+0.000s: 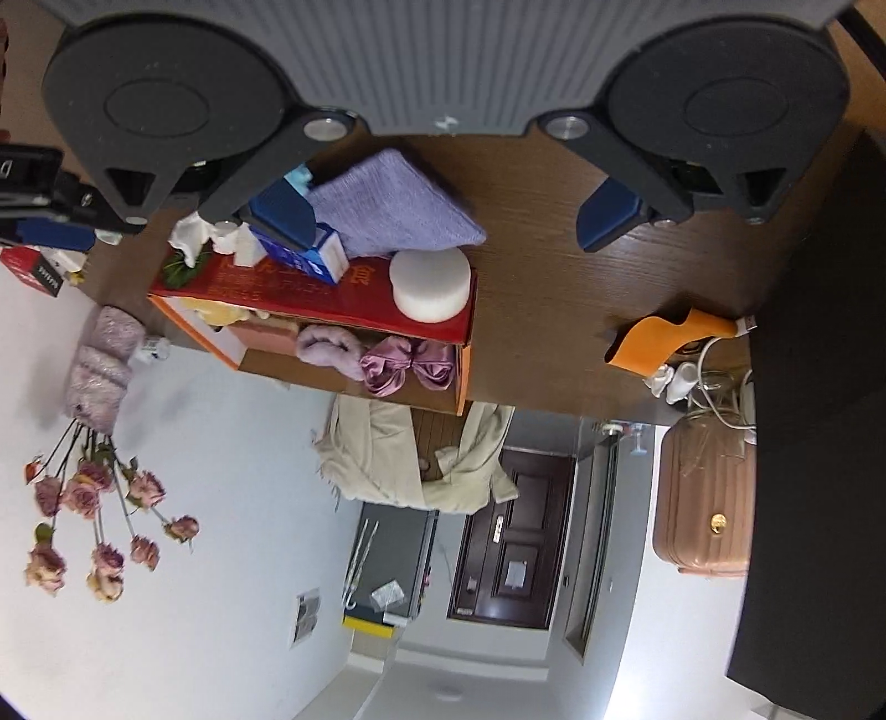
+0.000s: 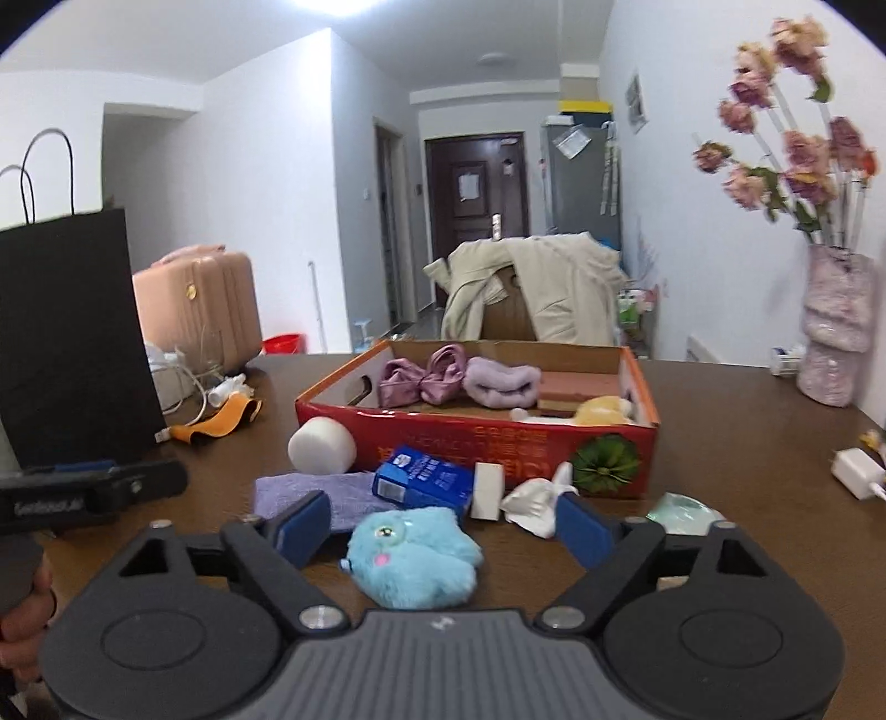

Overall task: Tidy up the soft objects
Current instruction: 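Move the left gripper toward the white foam cylinder on the table, then grasp the white foam cylinder with the left gripper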

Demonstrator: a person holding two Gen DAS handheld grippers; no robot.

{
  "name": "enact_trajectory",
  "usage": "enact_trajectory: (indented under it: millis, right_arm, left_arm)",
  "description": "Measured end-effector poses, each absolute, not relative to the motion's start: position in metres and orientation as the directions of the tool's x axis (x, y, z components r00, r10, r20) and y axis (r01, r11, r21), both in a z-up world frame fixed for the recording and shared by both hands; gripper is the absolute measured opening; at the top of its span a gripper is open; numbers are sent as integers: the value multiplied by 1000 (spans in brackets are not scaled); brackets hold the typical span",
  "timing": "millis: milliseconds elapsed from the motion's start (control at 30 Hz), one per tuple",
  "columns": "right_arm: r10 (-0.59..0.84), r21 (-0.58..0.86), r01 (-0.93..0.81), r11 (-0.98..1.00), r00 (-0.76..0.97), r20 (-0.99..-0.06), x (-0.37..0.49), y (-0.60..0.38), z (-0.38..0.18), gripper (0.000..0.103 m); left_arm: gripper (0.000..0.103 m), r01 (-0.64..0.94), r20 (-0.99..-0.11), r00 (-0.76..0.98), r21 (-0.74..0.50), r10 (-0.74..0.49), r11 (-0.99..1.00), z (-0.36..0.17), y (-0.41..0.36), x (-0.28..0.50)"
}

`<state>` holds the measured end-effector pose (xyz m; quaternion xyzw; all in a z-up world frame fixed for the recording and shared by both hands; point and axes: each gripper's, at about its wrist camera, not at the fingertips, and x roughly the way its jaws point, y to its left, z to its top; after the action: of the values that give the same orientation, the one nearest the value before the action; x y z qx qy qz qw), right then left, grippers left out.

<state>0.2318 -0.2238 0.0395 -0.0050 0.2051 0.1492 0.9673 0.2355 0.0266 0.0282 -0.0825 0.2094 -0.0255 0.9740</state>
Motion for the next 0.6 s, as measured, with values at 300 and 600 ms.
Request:
enact_trajectory:
  millis: [300, 600]
  right_arm:
    - [235, 53, -237, 970, 859, -454, 292, -230, 25, 76]
    - [207, 53, -207, 977, 855, -475, 339, -239, 13, 60]
  left_arm:
    - [100, 41, -414, 906, -129, -91, 991, 30, 13, 287]
    - [89, 49, -490, 867, -97, -91, 994, 15, 5, 350]
